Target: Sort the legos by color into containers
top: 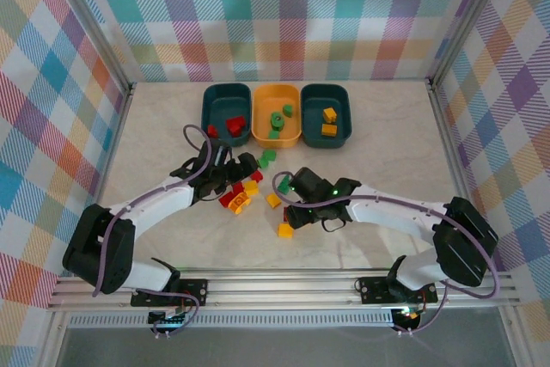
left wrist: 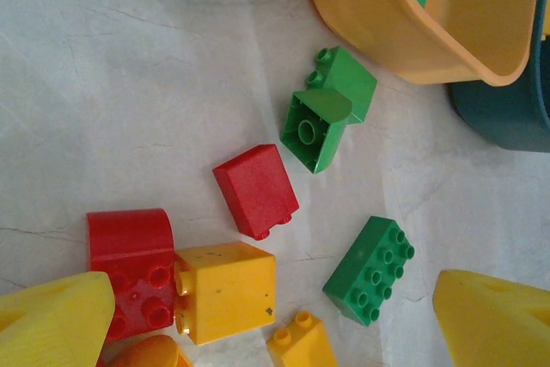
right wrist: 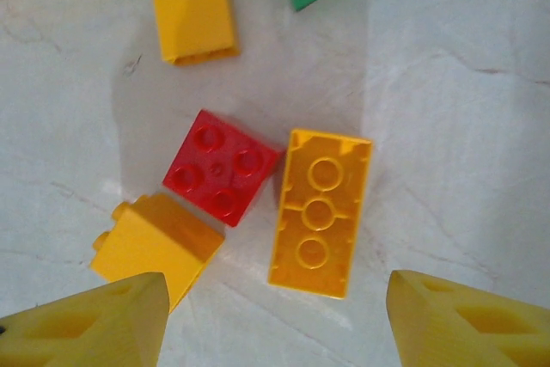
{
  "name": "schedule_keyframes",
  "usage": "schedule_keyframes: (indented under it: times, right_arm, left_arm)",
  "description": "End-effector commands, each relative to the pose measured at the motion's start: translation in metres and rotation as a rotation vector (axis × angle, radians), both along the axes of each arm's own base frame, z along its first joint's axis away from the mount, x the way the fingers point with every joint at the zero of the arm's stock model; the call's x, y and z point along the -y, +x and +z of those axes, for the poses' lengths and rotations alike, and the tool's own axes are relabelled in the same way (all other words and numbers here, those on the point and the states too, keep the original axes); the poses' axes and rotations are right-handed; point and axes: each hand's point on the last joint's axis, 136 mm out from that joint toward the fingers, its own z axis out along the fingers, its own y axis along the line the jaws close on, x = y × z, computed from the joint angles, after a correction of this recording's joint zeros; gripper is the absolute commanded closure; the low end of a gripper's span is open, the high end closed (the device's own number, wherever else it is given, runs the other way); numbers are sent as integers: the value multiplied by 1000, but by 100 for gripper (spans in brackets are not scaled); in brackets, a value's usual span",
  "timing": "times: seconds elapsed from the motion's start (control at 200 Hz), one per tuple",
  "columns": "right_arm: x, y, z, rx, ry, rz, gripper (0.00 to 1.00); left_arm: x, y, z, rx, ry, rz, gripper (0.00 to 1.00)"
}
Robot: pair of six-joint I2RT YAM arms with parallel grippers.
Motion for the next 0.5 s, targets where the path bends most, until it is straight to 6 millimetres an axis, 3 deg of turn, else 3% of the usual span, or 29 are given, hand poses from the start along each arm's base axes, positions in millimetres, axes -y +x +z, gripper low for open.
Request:
schedule_keyframes:
  times: [0.0,0.17,0.495]
  right_arm:
    - [2,-9,-18,-62,-51,18,33]
    - [5,-5,-42,-86,-153,48,35]
    - [9,17,-58,-69,-195,-8,43]
  left_arm:
    - [13,7,12,26,-39,-18,5]
    - [9,4,14,28,-22,-17,5]
    - [4,2,19,39,10,-24,5]
